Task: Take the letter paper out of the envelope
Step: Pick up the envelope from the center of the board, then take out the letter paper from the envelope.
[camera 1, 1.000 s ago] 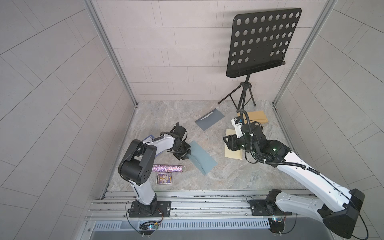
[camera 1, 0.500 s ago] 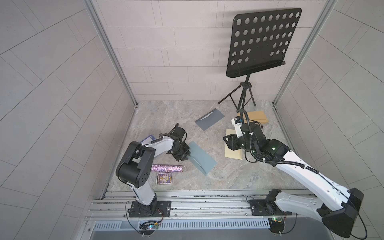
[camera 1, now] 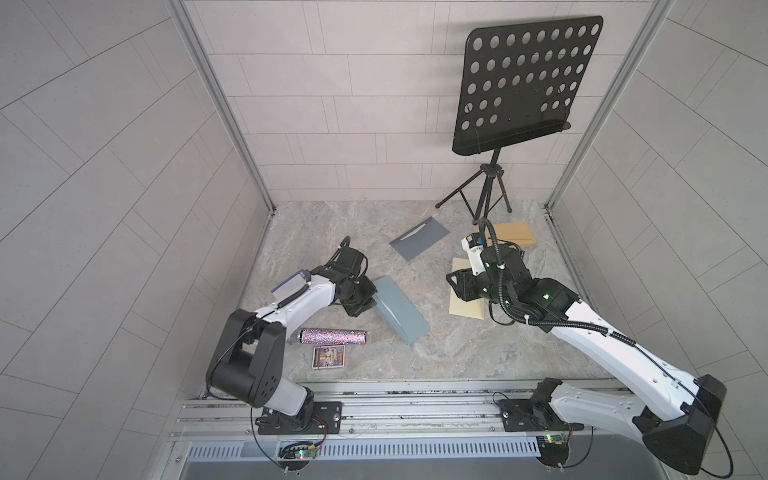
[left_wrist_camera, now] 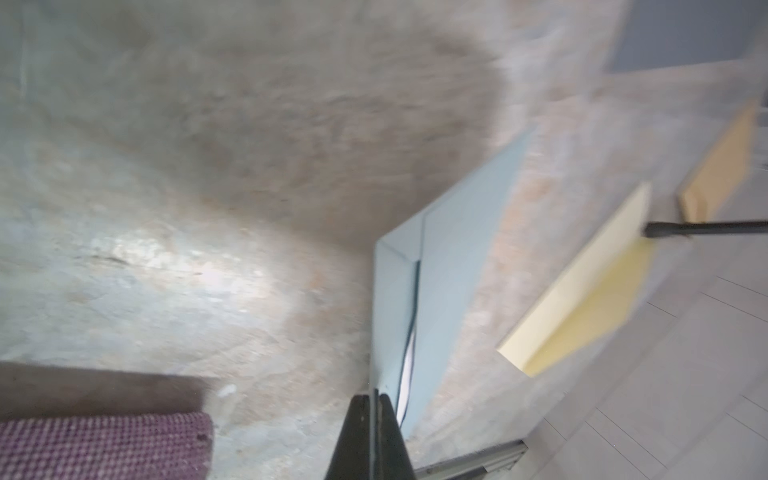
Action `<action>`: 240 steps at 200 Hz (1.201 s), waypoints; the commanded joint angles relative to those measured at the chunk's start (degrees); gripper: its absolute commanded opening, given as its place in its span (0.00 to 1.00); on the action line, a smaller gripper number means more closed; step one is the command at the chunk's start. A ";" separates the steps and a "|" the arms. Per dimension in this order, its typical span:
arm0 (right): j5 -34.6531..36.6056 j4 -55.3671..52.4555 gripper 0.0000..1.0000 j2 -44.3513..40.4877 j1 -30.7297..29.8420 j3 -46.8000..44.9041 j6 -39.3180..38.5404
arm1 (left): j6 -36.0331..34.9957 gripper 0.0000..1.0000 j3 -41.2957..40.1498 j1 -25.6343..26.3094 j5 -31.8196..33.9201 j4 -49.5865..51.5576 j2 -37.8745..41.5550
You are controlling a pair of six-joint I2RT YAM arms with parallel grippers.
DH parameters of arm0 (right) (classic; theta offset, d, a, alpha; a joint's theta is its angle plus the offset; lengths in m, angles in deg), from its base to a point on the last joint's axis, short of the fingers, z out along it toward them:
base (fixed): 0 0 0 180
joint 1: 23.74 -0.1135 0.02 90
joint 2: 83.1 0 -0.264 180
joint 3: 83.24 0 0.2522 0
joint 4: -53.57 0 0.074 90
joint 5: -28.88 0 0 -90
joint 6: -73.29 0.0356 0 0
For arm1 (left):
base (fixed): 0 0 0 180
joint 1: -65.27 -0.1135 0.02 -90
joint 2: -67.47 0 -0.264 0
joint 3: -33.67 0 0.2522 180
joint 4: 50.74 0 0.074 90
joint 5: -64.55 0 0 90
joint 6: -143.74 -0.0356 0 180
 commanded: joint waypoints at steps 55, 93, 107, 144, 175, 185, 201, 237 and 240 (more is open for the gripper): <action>1.09 10.66 0.16 -1.07 -7.69 0.50 -11.93 | -1.58 0.00 14.28 1.33 -7.90 2.96 6.63; 2.29 14.08 0.08 0.41 -11.26 1.27 -17.69 | -0.74 0.00 20.44 1.91 -10.19 4.76 5.95; 1.94 14.04 0.06 2.09 -12.18 2.04 -18.89 | -0.30 0.00 21.96 2.20 -10.28 5.68 5.62; -0.23 17.20 0.06 3.85 -12.38 1.71 -16.34 | -0.37 0.00 23.97 2.56 -10.71 6.21 5.58; -2.90 15.91 0.06 4.89 -12.38 2.51 -15.33 | -0.38 0.00 24.83 2.83 -10.69 6.47 5.29; -3.61 15.50 0.05 5.30 -12.38 2.53 -14.54 | -0.28 0.00 24.87 2.91 -10.71 6.52 5.04; -4.59 15.73 0.04 5.73 -12.38 2.57 -13.37 | -0.28 0.00 24.92 3.17 -10.68 6.53 4.86; -4.94 15.00 0.02 7.60 -12.43 4.35 -11.91 | -0.16 0.00 25.09 3.93 -10.51 6.74 4.67; -5.09 14.86 0.02 7.86 -12.34 4.59 -11.83 | -0.19 0.00 25.13 4.01 -10.38 6.72 4.63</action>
